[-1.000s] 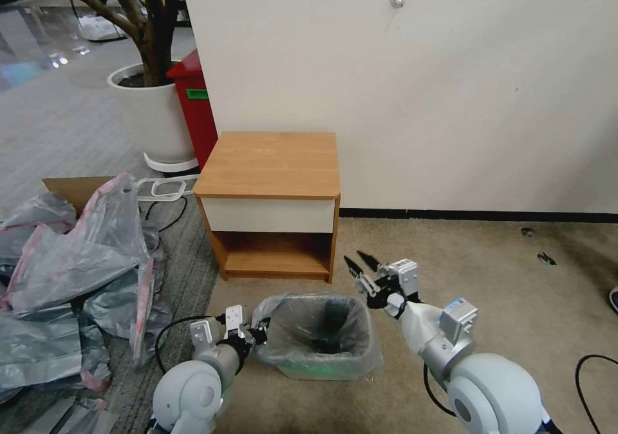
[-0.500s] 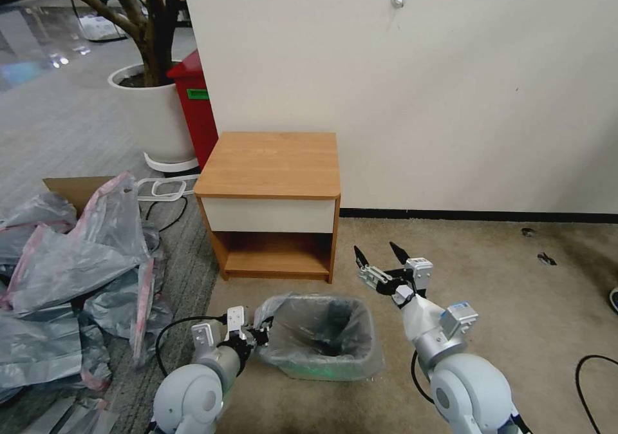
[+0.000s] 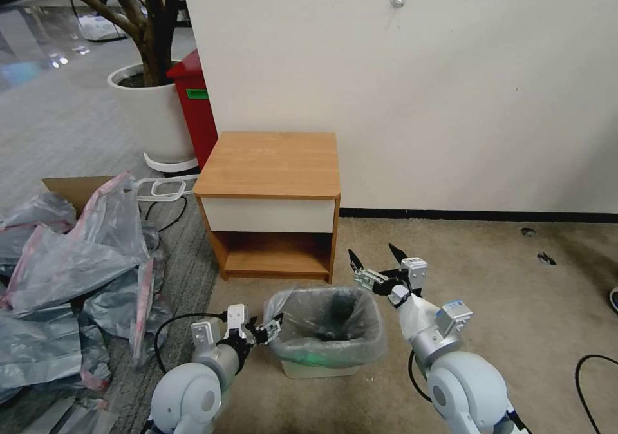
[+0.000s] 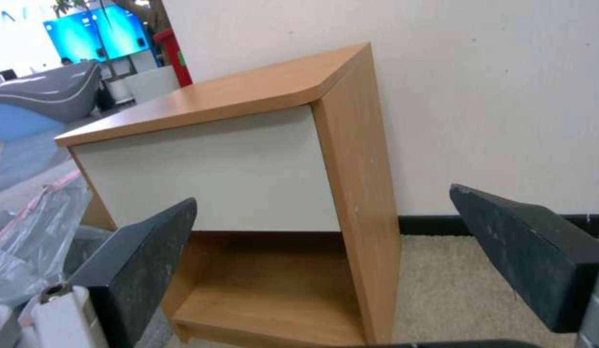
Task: Pick up the garbage bag from the table and place it over the trash can.
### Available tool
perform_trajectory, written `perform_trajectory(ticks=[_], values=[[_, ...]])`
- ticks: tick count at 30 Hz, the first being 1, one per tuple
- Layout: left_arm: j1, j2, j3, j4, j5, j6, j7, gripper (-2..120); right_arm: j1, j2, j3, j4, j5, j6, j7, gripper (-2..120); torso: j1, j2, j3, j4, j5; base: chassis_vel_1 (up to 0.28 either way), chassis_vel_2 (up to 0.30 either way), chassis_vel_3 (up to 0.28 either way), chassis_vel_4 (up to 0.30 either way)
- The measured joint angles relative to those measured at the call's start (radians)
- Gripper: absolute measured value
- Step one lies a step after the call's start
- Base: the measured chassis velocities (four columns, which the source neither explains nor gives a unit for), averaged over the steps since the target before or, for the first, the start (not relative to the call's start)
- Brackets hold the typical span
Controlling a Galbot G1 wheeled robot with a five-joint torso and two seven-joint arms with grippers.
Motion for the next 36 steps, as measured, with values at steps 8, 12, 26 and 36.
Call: perform_trajectory(ticks=[8, 12, 26, 36], values=[[0.010, 0.023, -0.011, -0.040, 0.014, -0.006, 0.044, 100, 0.001, 0.006, -0.011, 0.002, -0.006, -0.002, 0.003, 100, 0.000, 0.000, 0.000, 0.0000, -0.0001, 0.000, 0.000, 0.000, 0.000], [0.036, 0.042, -0.026, -0.053, 0.206, -0.188, 0.164, 100, -0.015, 0.033, -0.008, -0.033, -0.068, 0.005, 0.069, 100, 0.000, 0.000, 0.000, 0.0001, -0.0001, 0.000, 0.000, 0.000, 0.000], [0.093, 0.050, -0.103, 0.046, 0.452, -0.778, 0.255, 97, -0.083, 0.084, 0.072, -0.093, -0.181, 0.128, 0.079, 100, 0.000, 0.000, 0.000, 0.0001, -0.0001, 0.000, 0.000, 0.000, 0.000], [0.089, 0.046, -0.114, 0.046, 0.451, -0.779, 0.212, 96, -0.092, 0.100, 0.085, -0.108, -0.192, 0.152, 0.080, 100, 0.000, 0.000, 0.000, 0.0000, -0.0001, 0.000, 0.000, 0.000, 0.000]])
